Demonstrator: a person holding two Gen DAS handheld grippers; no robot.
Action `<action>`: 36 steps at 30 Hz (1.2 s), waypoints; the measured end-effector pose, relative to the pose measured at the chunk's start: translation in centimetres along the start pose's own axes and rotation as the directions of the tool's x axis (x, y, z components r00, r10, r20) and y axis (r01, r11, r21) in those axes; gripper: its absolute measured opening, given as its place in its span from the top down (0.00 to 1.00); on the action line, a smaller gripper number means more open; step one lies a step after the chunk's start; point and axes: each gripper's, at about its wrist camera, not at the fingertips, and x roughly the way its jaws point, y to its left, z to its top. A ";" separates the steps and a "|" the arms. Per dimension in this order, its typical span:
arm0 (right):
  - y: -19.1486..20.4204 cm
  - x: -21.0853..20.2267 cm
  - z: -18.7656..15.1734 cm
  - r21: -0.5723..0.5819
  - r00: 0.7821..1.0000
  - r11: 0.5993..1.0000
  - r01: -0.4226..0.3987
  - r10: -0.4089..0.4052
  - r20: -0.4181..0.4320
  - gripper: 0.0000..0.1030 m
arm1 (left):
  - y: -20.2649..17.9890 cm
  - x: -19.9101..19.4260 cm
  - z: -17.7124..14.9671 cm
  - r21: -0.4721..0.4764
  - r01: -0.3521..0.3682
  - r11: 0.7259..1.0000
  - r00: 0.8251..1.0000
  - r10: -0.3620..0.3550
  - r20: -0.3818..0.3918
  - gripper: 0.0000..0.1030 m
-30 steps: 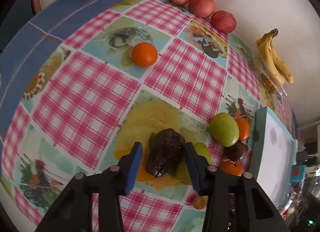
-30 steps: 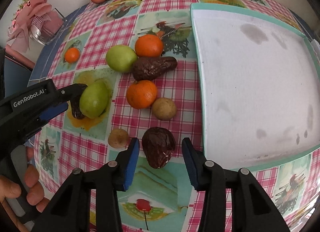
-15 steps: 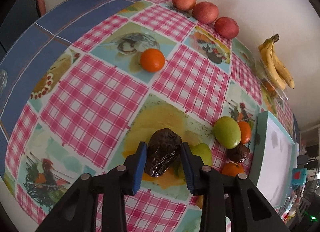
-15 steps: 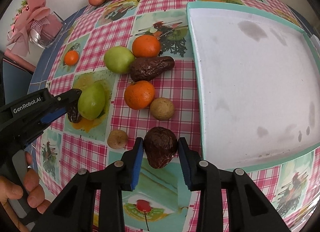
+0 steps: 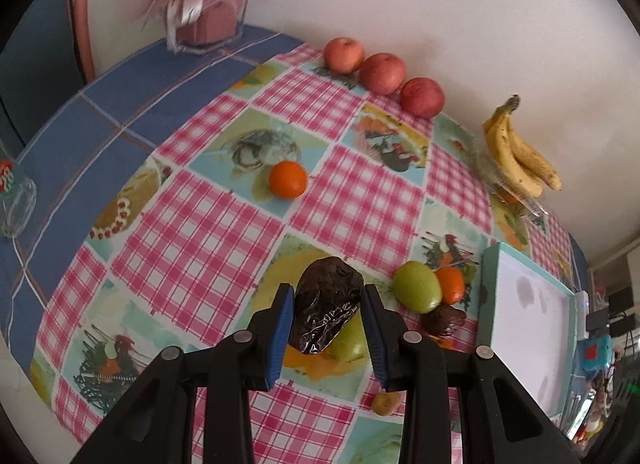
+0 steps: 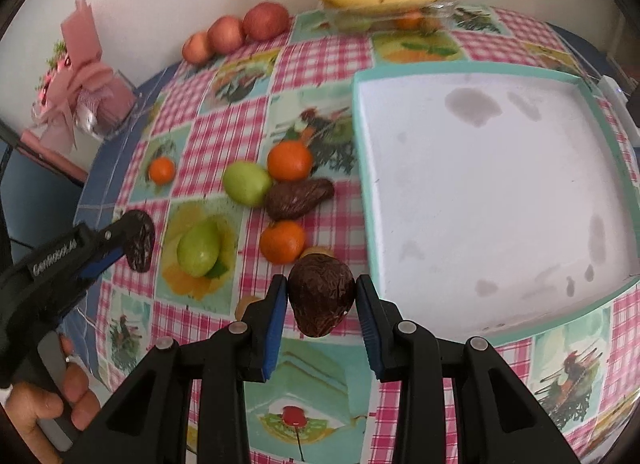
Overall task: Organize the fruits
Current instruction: 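Carry the dates into the white tray and open both tools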
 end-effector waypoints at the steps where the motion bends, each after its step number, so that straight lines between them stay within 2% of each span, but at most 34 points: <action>1: -0.3 -0.1 0.2 0.008 1.000 1.000 0.006 -0.006 0.009 0.65 | -0.4 -0.1 0.0 0.010 0.003 1.000 1.000 -0.003 0.004 0.65; 12: -7.4 -2.0 2.7 0.193 0.991 0.977 0.095 -0.110 0.070 0.65 | -5.3 -0.5 -0.8 0.129 0.072 0.989 0.997 -0.069 -0.022 0.65; 15: -8.8 -2.6 3.1 0.221 0.985 0.967 0.124 -0.147 0.089 0.65 | -7.9 -0.1 -1.3 0.179 0.115 0.977 0.993 -0.108 -0.051 0.65; 19: -10.6 -3.3 4.0 0.235 0.964 0.950 0.207 -0.239 0.117 0.65 | -12.0 0.5 -2.0 0.255 0.168 0.952 0.985 -0.150 -0.089 0.65; 27: -14.8 -3.3 5.2 0.308 0.961 0.933 0.185 -0.236 0.141 0.65 | -19.4 3.7 -3.3 0.370 0.223 0.902 0.972 -0.174 -0.161 0.64; 36: -17.1 -2.1 7.3 0.331 0.957 0.924 0.190 -0.249 0.145 0.65 | -23.1 7.6 -3.8 0.419 0.233 0.877 0.966 -0.161 -0.202 0.64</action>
